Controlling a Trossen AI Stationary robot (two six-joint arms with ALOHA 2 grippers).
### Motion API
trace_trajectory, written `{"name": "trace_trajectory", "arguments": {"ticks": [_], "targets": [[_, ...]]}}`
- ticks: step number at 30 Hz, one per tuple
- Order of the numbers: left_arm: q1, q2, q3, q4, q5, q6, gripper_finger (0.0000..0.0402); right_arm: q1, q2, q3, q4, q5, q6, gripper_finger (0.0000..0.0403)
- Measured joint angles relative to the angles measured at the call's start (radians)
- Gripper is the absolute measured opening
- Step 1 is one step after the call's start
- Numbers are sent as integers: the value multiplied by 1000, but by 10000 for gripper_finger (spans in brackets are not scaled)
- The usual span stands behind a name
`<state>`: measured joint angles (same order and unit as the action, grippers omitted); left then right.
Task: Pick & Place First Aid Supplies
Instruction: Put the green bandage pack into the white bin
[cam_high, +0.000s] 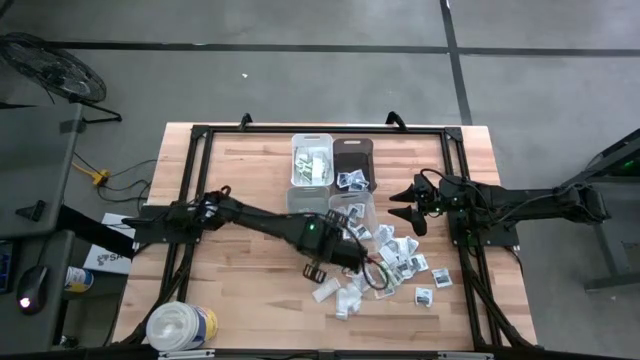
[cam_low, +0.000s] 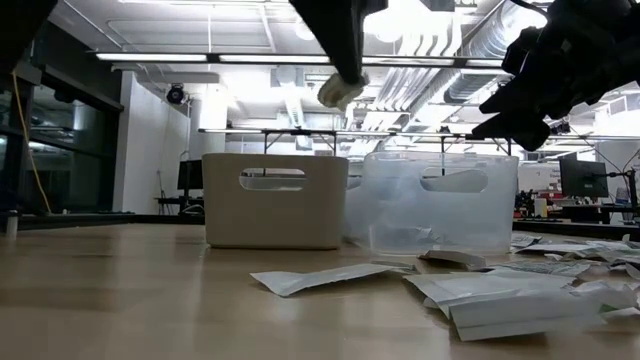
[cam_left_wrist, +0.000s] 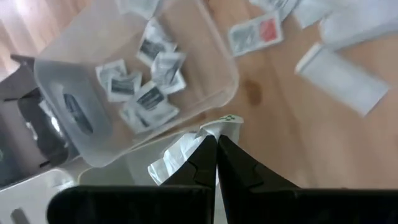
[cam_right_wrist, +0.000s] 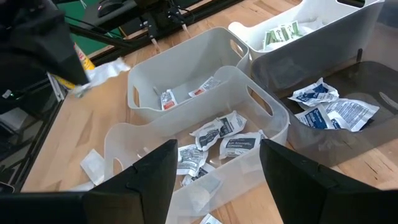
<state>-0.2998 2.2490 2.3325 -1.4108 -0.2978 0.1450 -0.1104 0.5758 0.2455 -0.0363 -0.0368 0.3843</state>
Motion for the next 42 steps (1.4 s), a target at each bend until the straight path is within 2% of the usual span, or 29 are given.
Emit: {"name": "trace_trajectory", "arguments": {"ticks": [4, 8, 11, 20, 29, 33, 42], "targets": [[50, 0, 0, -71, -12, 37, 5, 0, 0, 0, 0, 0, 0, 222], [107, 0, 0, -157, -147, 69, 5, 0, 0, 0, 0, 0, 0, 222], [154, 0, -3, -159, -229, 127, 5, 0, 0, 0, 0, 0, 0, 222], [312, 11, -11, -158, -324, 288, 5, 0, 0, 0, 0, 0, 0, 222], [431, 11, -111, -74, -307, 372, 5, 0, 0, 0, 0, 0, 0, 222], [463, 11, -153, -11, -240, 411, 5, 0, 0, 0, 0, 0, 0, 222], [498, 11, -202, 28, -167, 453, 5, 0, 0, 0, 0, 0, 0, 222]]}}
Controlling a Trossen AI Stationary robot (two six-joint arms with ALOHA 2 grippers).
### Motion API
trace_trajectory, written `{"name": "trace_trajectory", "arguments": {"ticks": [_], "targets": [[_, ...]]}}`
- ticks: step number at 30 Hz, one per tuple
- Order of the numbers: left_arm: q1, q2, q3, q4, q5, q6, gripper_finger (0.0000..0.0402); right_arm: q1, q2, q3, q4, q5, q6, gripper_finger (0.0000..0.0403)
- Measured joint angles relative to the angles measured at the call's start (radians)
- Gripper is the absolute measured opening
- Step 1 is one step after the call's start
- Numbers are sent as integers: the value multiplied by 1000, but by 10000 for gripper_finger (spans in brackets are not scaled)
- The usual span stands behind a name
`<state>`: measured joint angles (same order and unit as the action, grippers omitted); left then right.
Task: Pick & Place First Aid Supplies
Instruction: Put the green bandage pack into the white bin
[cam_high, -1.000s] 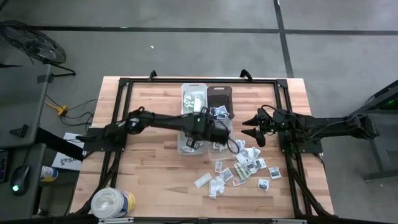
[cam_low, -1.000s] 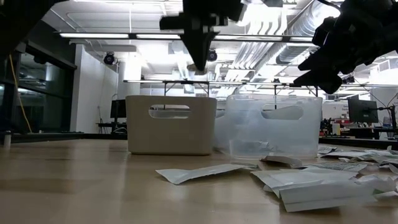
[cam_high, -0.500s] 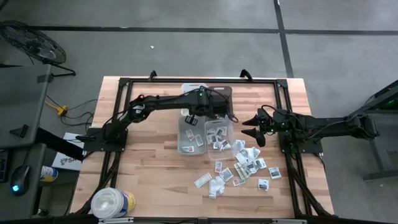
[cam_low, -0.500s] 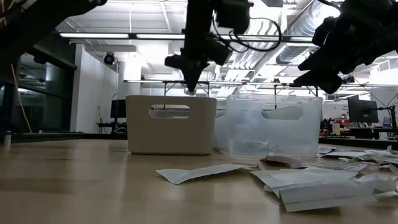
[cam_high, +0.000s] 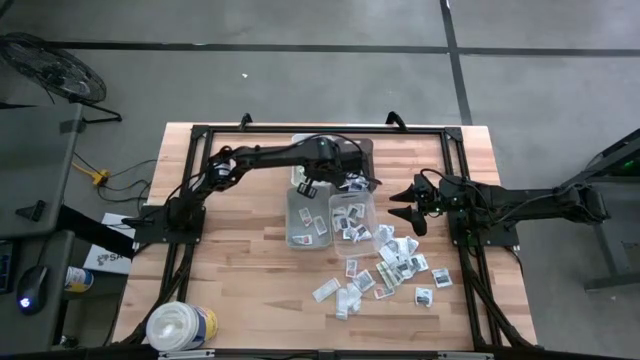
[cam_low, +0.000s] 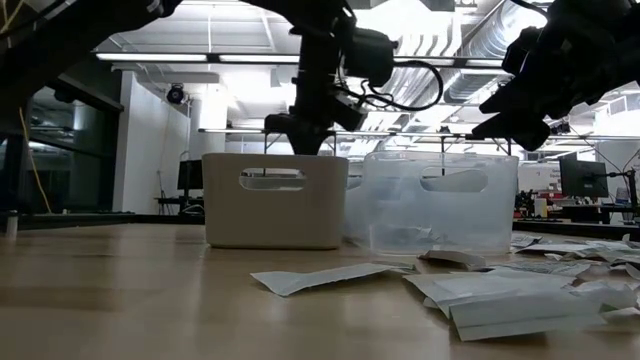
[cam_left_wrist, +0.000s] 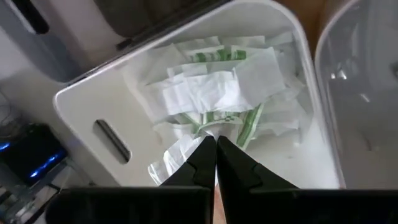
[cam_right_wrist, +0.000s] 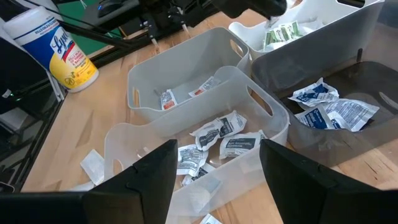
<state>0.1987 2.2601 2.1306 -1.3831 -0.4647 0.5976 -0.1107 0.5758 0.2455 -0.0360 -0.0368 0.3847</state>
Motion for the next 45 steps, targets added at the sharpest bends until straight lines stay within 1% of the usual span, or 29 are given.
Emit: {"name": "trace_trajectory", "arguments": {"ticks": [4, 7, 9, 12, 17, 21, 24, 31, 35, 38, 42, 45], "targets": [[10, 0, -16, 0, 48, 8, 6, 0, 0, 0, 0, 0, 0, 222], [11, 0, -24, 1, 80, 25, 20, 0, 0, 0, 0, 0, 0, 222], [11, 0, -28, 1, 95, 30, 41, 0, 0, 0, 0, 0, 0, 222], [10, 0, -28, 2, 91, 28, 84, 0, 0, 0, 0, 0, 0, 222], [5, 0, -28, -3, 22, -4, 154, 0, 0, 0, 0, 0, 0, 222], [-5, -1, -27, -6, -7, -25, 186, 0, 0, 0, 0, 0, 0, 222], [-22, -11, -27, -15, -14, -49, 194, 0, 0, 0, 0, 0, 0, 222], [-82, -66, -27, -38, -18, -121, 193, 0, 0, 0, 0, 0, 0, 222], [-128, -89, -27, -62, -17, -122, 193, 0, 0, 0, 0, 0, 0, 222], [-168, -102, -27, -72, -4, -53, 192, 0, 0, 0, 0, 0, 0, 222], [-220, -120, -26, -68, 51, 69, 192, 0, 0, 0, 0, 0, 0, 222], [-262, -138, -27, -56, 116, 158, 192, 0, 0, 0, 0, 0, 0, 222]]}}
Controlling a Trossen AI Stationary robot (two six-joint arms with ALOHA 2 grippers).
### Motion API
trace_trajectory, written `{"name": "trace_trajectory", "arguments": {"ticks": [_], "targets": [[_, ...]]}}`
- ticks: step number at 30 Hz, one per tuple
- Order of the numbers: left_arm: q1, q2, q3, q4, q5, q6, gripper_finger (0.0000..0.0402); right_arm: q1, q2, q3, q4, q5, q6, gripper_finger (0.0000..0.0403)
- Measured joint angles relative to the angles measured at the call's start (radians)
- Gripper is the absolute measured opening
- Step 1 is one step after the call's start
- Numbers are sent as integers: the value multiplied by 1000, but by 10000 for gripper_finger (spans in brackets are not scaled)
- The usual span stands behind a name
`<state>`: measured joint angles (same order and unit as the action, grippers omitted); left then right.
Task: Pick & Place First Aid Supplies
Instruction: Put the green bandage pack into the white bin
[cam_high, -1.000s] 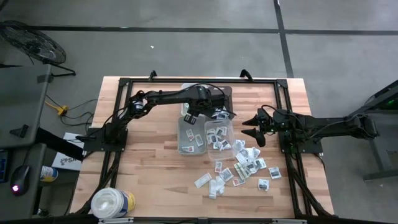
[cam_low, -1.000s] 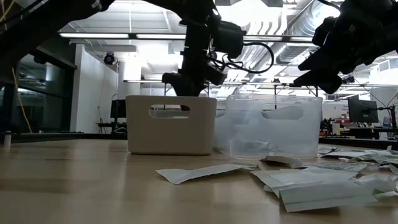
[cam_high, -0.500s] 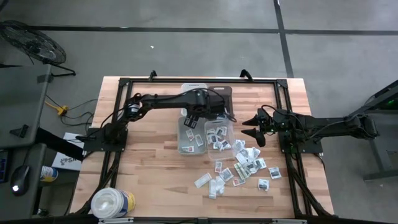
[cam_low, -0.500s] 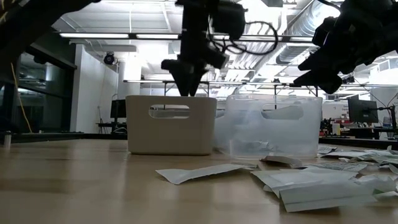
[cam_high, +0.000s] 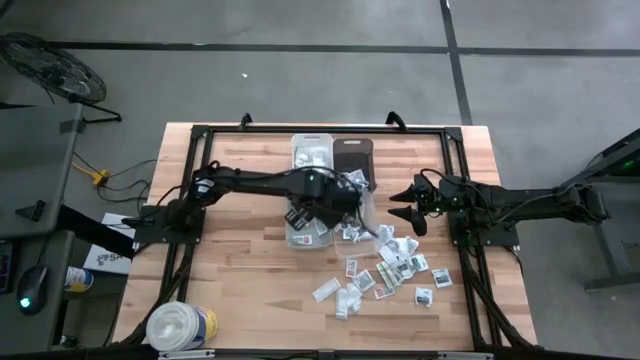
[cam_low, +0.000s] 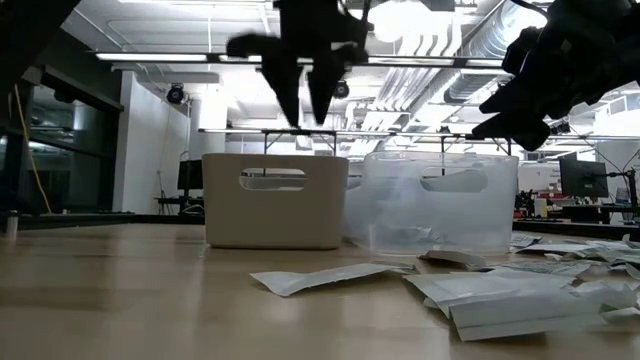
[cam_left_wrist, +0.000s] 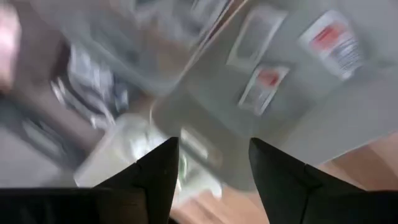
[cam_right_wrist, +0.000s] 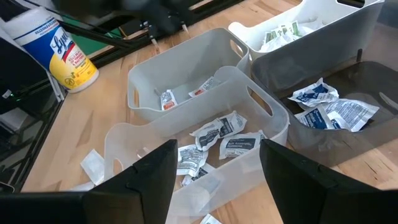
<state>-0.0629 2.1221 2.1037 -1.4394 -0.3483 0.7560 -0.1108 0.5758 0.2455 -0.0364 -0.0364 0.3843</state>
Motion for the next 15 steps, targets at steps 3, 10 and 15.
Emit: {"name": "trace_trajectory", "arguments": {"ticks": [3, 10, 15], "targets": [[-42, -11, 1, 13, 104, 101, 192, 0, 0, 0, -2, 0, 0, 222], [-128, -28, 1, 52, 308, 236, 192, 0, 0, 0, -3, 0, 0, 222], [-180, -29, 1, 92, 353, 243, 192, 0, 0, 0, -3, 0, 0, 222]]}}
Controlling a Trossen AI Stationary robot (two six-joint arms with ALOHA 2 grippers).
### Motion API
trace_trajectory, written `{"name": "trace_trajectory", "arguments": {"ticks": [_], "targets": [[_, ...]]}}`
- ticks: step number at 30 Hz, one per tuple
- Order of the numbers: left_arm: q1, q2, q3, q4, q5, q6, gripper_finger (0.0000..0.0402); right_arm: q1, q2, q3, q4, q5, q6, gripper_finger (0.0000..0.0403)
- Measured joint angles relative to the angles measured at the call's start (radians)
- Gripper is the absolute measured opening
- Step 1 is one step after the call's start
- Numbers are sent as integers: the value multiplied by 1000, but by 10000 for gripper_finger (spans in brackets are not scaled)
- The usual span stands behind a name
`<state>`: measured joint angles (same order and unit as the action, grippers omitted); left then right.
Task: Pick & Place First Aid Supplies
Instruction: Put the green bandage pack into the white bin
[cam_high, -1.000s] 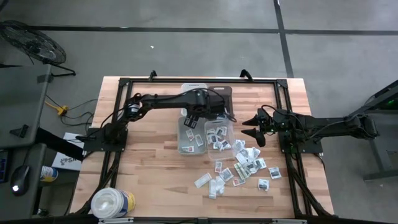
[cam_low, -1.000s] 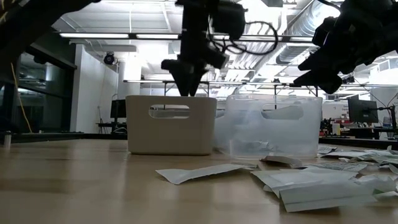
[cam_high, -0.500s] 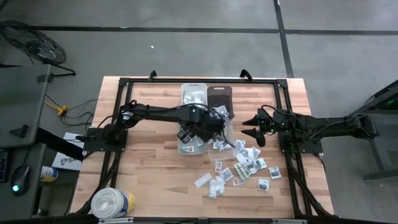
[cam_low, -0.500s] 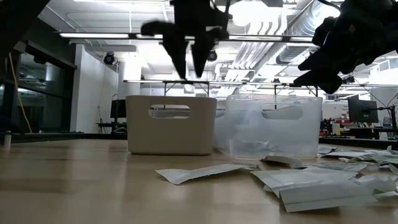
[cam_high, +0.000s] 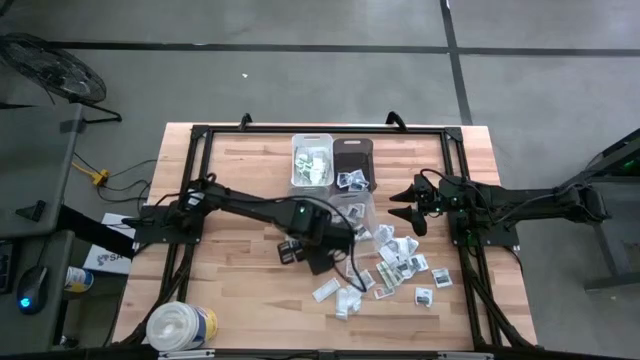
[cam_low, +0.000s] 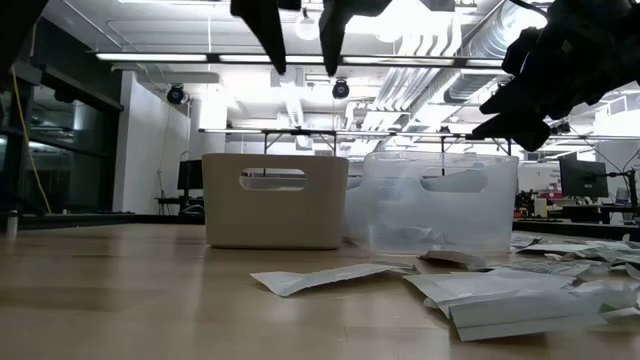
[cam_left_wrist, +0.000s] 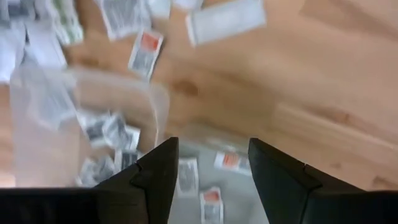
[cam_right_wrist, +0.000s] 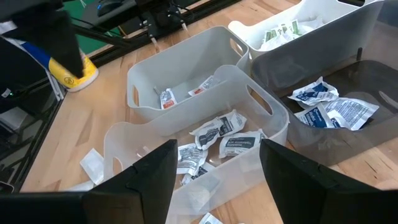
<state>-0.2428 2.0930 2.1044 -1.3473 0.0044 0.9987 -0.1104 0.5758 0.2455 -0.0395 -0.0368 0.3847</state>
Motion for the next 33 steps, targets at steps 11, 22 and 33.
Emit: {"name": "trace_trajectory", "arguments": {"ticks": [11, 22, 33], "targets": [[-107, 0, -164, 203, -10, -91, 192, 0, 0, 0, 0, 0, 0, 222], [-146, 2, -393, 524, -27, -125, 192, 0, 0, 0, 0, 0, 0, 222], [-153, 30, -452, 649, 13, -144, 192, 0, 0, 0, 0, 0, 0, 222]]}}
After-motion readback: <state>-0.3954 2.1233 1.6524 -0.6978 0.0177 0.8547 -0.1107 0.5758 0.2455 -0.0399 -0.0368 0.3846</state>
